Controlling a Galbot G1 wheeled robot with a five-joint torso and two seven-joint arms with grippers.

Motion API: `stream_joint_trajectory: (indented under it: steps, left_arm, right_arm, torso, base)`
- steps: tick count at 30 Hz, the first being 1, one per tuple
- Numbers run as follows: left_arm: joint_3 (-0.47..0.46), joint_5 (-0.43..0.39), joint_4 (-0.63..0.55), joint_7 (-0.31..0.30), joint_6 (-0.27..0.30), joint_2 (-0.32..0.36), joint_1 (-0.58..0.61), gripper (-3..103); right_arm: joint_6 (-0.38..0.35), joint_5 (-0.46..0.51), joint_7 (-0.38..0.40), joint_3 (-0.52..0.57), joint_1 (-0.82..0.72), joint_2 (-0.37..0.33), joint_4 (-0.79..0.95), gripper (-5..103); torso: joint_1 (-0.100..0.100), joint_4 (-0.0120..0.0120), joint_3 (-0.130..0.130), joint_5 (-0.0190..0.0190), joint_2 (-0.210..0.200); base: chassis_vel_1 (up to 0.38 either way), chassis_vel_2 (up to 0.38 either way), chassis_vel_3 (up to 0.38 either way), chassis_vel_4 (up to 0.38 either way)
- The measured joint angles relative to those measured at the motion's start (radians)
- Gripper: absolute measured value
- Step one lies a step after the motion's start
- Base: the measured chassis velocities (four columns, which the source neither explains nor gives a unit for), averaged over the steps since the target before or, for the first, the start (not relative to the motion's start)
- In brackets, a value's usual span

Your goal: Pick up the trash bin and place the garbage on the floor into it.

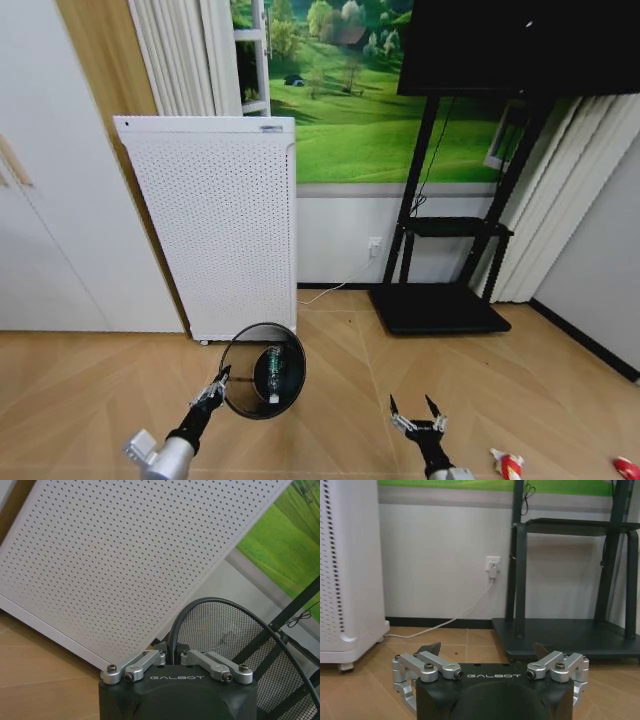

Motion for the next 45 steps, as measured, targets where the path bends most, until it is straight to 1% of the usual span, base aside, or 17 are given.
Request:
stream_joint_trajectory:
  steps: [3, 5, 7, 8, 9, 10, 12, 13, 14, 15, 17, 20, 25, 26, 32, 38, 45]
  left_arm:
    - [-0.002, -0.001, 0.000, -0.003, 0.001, -0.001, -0.002, 7]
    - [-0.010, 0.013, 0.004, -0.003, 0.001, 0.001, -0.002, 7]
    - [-0.037, 0.074, 0.040, 0.012, -0.002, 0.005, 0.002, 7]
    - [-0.037, 0.074, 0.040, 0.012, -0.002, 0.005, 0.002, 7]
    - [-0.055, 0.106, 0.061, 0.024, -0.004, 0.009, 0.007, 7]
    - [-0.079, 0.122, 0.079, 0.035, -0.006, 0.014, 0.015, 7]
    - [-0.099, 0.128, 0.092, 0.046, -0.009, 0.020, 0.022, 7]
    - [-0.099, 0.128, 0.092, 0.046, -0.009, 0.020, 0.022, 7]
    - [-0.126, 0.143, 0.109, 0.065, -0.015, 0.028, 0.028, 7]
    - [-0.145, 0.147, 0.119, 0.080, -0.017, 0.037, 0.035, 7]
    - [-0.160, 0.142, 0.122, 0.089, -0.018, 0.045, 0.042, 7]
    - [-0.190, 0.128, 0.122, 0.110, -0.015, 0.062, 0.053, 7]
    - [-0.220, 0.130, 0.121, 0.137, -0.002, 0.076, 0.064, 7]
    - [-0.231, 0.153, 0.123, 0.160, 0.001, 0.079, 0.070, 7]
    - [-0.257, 0.187, 0.130, 0.183, 0.000, 0.076, 0.081, 7]
    - [-0.279, 0.191, 0.139, 0.191, -0.014, 0.077, 0.089, 7]
    - [-0.300, 0.166, 0.144, 0.227, -0.034, 0.086, 0.089, 7]
  right_arm:
    - [-0.002, 0.000, 0.014, 0.005, 0.014, -0.004, -0.019, 100]
    - [-0.009, -0.001, 0.033, 0.010, 0.029, -0.004, -0.036, 100]
    - [-0.015, -0.002, 0.053, 0.016, 0.046, -0.004, -0.055, 100]
    - [-0.015, -0.002, 0.053, 0.016, 0.046, -0.004, -0.055, 100]
    - [-0.016, -0.004, 0.059, 0.018, 0.050, -0.005, -0.063, 100]
    - [-0.017, -0.005, 0.062, 0.021, 0.055, -0.005, -0.072, 100]
    - [-0.017, -0.005, 0.063, 0.022, 0.056, -0.006, -0.081, 100]
    - [-0.017, -0.005, 0.063, 0.022, 0.056, -0.006, -0.081, 100]
    - [-0.017, -0.005, 0.064, 0.027, 0.060, -0.008, -0.093, 100]
    - [-0.017, -0.005, 0.066, 0.031, 0.066, -0.011, -0.106, 100]
    - [-0.017, -0.005, 0.067, 0.032, 0.072, -0.012, -0.118, 100]
    - [-0.017, -0.005, 0.070, 0.038, 0.080, -0.015, -0.135, 100]
    - [-0.006, -0.011, 0.071, 0.037, 0.073, -0.014, -0.139, 100]
    - [0.009, -0.021, 0.071, 0.035, 0.059, -0.008, -0.138, 100]
    - [0.010, -0.064, 0.066, 0.019, -0.015, 0.011, -0.108, 100]
    - [-0.012, -0.119, 0.053, -0.014, -0.075, 0.029, -0.119, 100]
    - [-0.059, -0.142, 0.057, -0.031, -0.017, 0.038, -0.239, 100]
  torso:
    - [0.000, -0.0004, 0.000, -0.0008, 0.000]
    - [0.000, -0.0001, 0.000, 0.0002, 0.000]
    - [0.000, 0.0000, 0.000, -0.0003, 0.000]
    - [0.000, 0.0000, 0.000, -0.0003, 0.000]
    - [0.000, -0.0004, 0.000, -0.0020, 0.000]
    - [0.000, 0.0003, 0.000, -0.0001, 0.000]
    - [0.000, 0.0001, 0.000, 0.0008, 0.000]
    - [0.000, 0.0001, 0.000, 0.0008, 0.000]
    - [0.000, -0.0001, 0.000, -0.0012, 0.000]
    - [0.000, -0.0002, 0.000, -0.0009, 0.000]
    - [0.000, 0.0000, 0.000, 0.0005, 0.000]
    - [0.000, -0.0002, 0.000, -0.0012, 0.000]
    - [0.000, 0.0000, 0.000, -0.0006, 0.000]
    - [0.000, -0.0005, 0.000, -0.0003, 0.000]
    - [0.000, 0.0001, 0.000, -0.0004, 0.000]
    - [0.000, -0.0003, 0.000, -0.0006, 0.000]
    - [0.000, 0.0000, 0.000, -0.0003, 0.000]
  base:
    - [-0.272, -0.258, 0.237, 0.271]
    - [-0.282, -0.257, 0.266, 0.314]
    - [-0.292, -0.295, 0.320, 0.317]
    - [-0.302, -0.295, 0.327, 0.319]
    - [-0.359, -0.340, 0.327, 0.343]
    - [-0.337, -0.335, 0.350, 0.343]
    - [-0.337, -0.343, 0.363, 0.347]
    - [-0.337, -0.352, 0.375, 0.352]
    - [-0.354, -0.379, 0.349, 0.373]
    - [-0.385, -0.379, 0.337, 0.383]
    - [-0.370, -0.364, 0.337, 0.356]
    - [-0.341, -0.328, 0.339, 0.323]
    - [-0.283, -0.263, 0.276, 0.266]
    - [-0.218, -0.216, 0.164, 0.209]
    - [-0.106, -0.117, 0.105, 0.098]
    - [0.054, 0.044, -0.059, -0.037]
    - [0.000, 0.000, 0.000, 0.000]
